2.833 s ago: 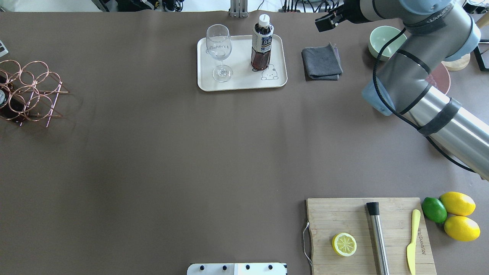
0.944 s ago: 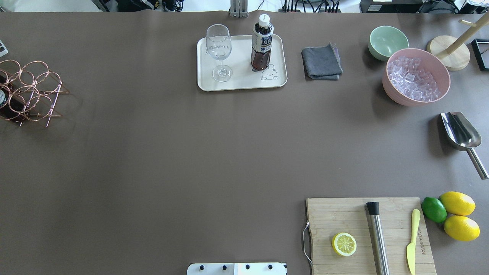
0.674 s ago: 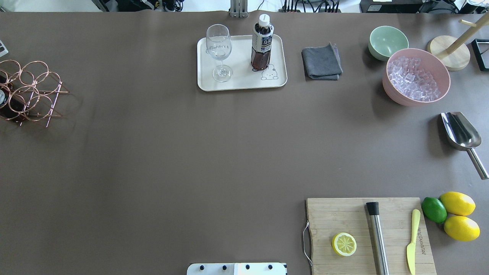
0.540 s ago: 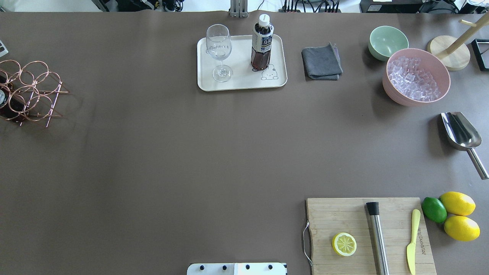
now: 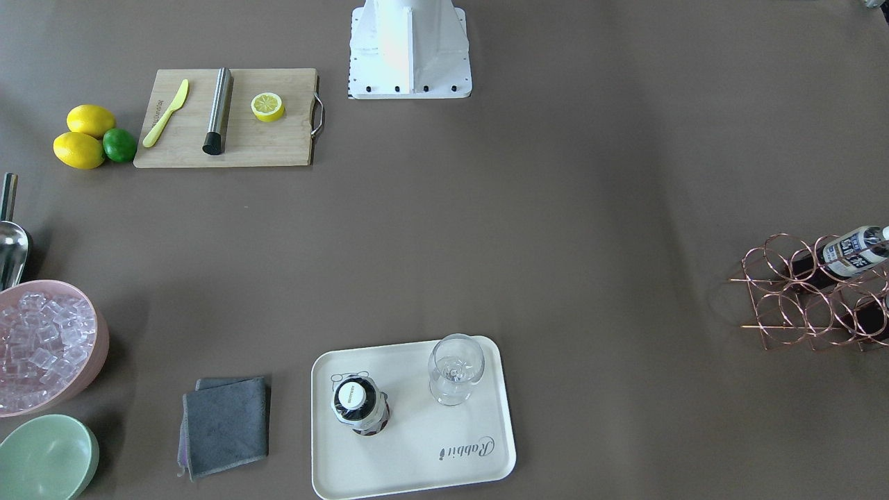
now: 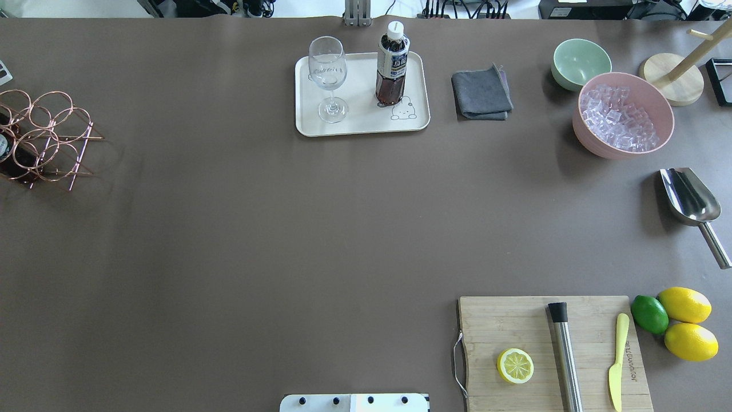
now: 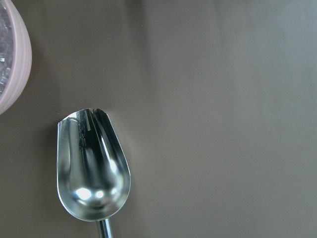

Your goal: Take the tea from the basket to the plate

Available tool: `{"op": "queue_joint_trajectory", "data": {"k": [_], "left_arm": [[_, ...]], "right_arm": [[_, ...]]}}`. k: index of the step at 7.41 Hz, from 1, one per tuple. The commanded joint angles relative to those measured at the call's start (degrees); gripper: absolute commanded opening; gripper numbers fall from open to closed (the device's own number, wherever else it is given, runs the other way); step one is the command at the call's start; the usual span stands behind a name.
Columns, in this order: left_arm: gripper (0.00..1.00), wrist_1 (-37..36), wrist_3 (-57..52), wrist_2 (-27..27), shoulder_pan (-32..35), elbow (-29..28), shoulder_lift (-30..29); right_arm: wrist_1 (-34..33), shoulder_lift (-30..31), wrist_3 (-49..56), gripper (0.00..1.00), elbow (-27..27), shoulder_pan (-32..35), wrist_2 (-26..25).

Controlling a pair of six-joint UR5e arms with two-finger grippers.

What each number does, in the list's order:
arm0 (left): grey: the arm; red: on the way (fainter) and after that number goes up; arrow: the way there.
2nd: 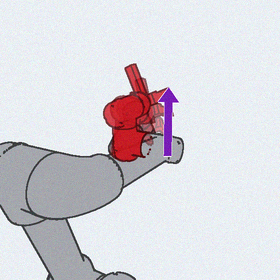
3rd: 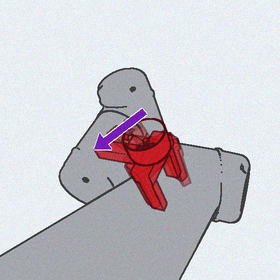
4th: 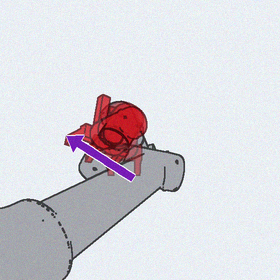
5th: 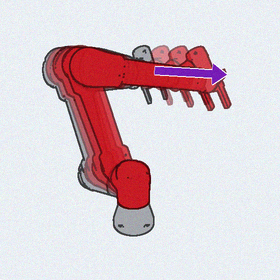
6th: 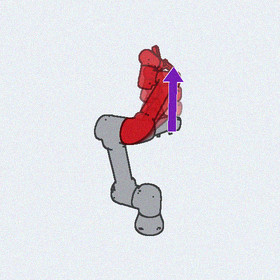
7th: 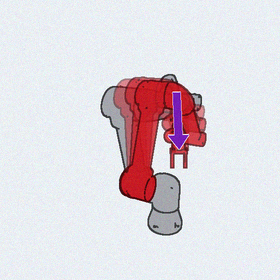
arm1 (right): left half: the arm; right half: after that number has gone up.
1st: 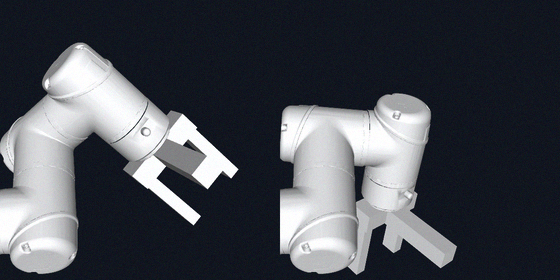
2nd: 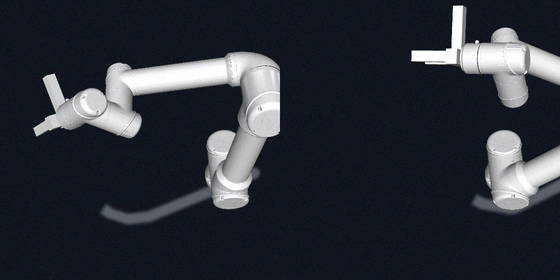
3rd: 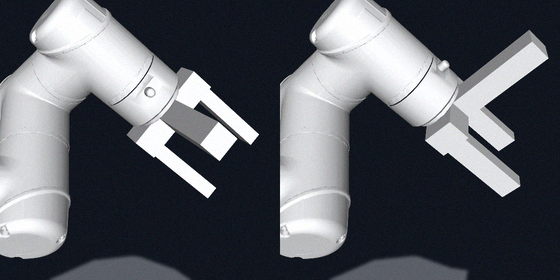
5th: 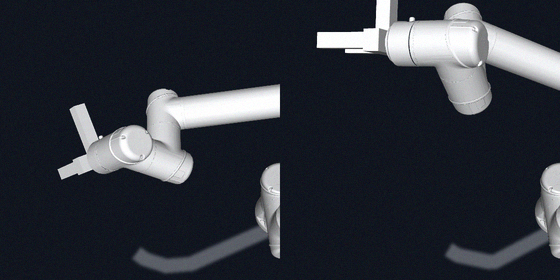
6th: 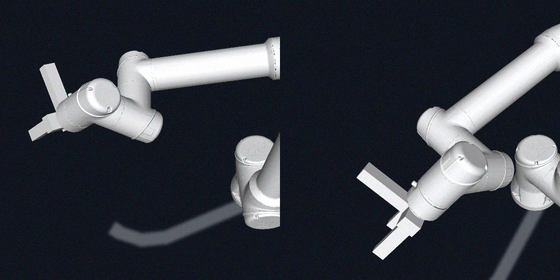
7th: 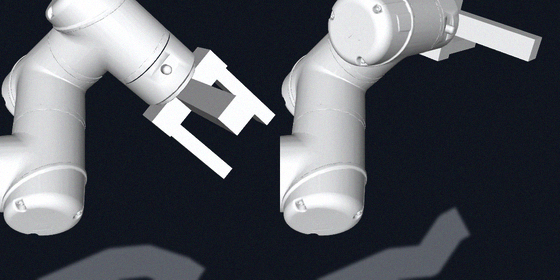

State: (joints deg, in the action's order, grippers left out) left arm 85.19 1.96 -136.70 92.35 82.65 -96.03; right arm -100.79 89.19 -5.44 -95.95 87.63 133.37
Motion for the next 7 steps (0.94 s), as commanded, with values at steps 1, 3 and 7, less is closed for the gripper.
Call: {"op": "queue_joint_trajectory", "data": {"k": [1,3,7], "left_arm": [[0.99,-1.3,1.5,-2.3,-0.6,4.9,1.1],[0.99,-1.1,2.0,-2.5,-0.6,6.8,3.5],[0.99,0.3,-0.1,-1.5,-0.5,7.2,3.5]], "right_arm": [[0.2,1.2,-1.3,1.0,1.5,-0.7,0.4],[0.3,1.2,-1.5,1.0,1.4,-0.9,0.7],[0.4,0.6,-1.4,1.0,1.4,-1.8,0.4]]}}
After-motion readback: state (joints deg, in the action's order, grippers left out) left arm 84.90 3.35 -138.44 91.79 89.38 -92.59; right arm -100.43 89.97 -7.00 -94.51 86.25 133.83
